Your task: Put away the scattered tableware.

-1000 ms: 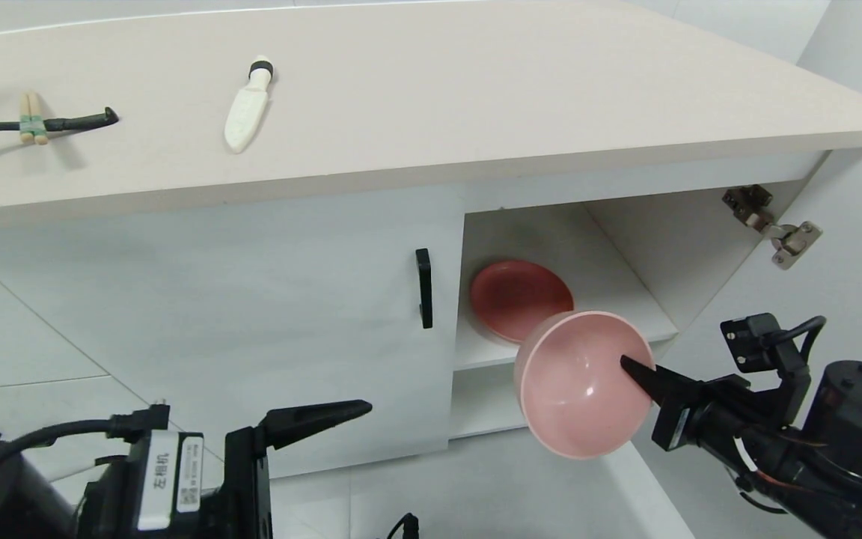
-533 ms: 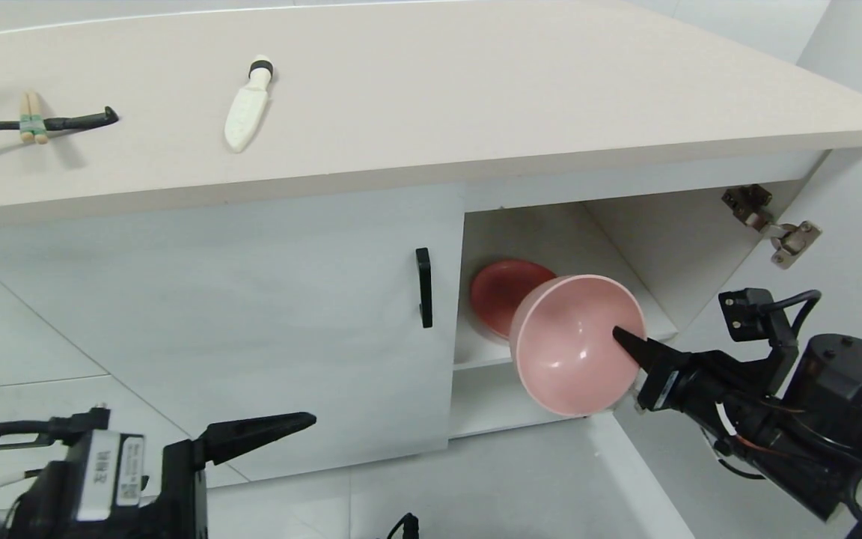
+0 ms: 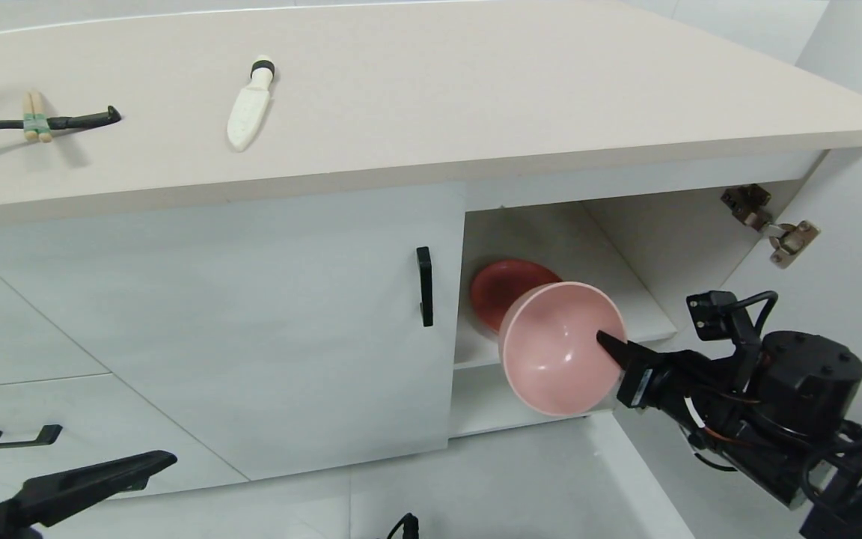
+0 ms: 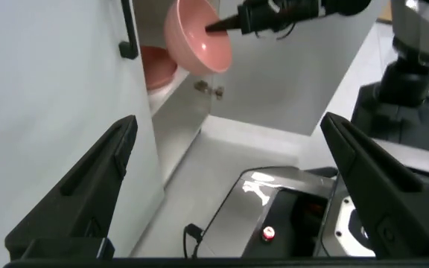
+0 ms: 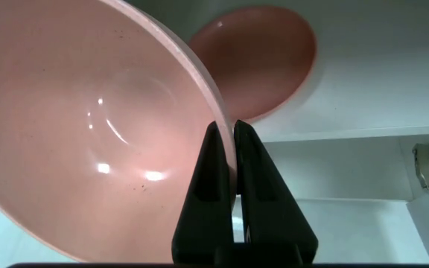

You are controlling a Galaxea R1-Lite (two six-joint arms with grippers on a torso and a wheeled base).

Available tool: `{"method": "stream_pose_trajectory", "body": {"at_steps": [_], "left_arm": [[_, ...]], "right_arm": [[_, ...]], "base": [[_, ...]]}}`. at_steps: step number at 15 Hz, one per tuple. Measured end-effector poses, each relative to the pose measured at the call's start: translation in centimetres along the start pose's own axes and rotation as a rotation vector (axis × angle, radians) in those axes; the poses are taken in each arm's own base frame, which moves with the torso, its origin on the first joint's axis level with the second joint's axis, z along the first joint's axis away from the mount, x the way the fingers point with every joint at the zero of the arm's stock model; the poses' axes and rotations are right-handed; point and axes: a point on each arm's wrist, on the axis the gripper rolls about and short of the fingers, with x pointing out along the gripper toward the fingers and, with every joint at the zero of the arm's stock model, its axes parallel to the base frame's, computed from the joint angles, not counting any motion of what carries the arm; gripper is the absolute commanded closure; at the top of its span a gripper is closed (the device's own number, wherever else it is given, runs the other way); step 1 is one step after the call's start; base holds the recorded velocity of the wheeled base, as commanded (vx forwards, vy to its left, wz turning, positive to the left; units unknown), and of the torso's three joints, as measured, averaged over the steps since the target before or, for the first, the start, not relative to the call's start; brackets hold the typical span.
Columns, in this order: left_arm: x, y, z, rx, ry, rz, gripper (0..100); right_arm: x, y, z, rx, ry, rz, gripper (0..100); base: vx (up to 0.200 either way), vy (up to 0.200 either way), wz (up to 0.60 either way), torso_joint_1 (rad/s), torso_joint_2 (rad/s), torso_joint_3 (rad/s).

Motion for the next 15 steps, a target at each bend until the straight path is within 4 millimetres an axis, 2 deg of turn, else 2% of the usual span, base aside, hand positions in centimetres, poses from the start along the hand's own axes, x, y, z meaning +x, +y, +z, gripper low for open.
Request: {"method": "stream_pose_trajectory", "body": {"at_steps": [6, 15], "left_arm": [[-0.6, 0.2, 0.9, 0.031, -0.059, 0.060, 0], [-0.7, 0.3, 1.9, -0.016, -0.103, 0.079, 0]], "right_arm": [[3.6, 0.0, -0.6, 0.003, -0.038, -0.053, 100], [6.0, -0.2, -0.2, 0.009, -0.085, -0.052, 100]], "base": [[0.000, 0.000, 0.00, 0.000, 0.00, 0.000], [0.000, 0.000, 0.00, 0.000, 0.00, 0.000]]}}
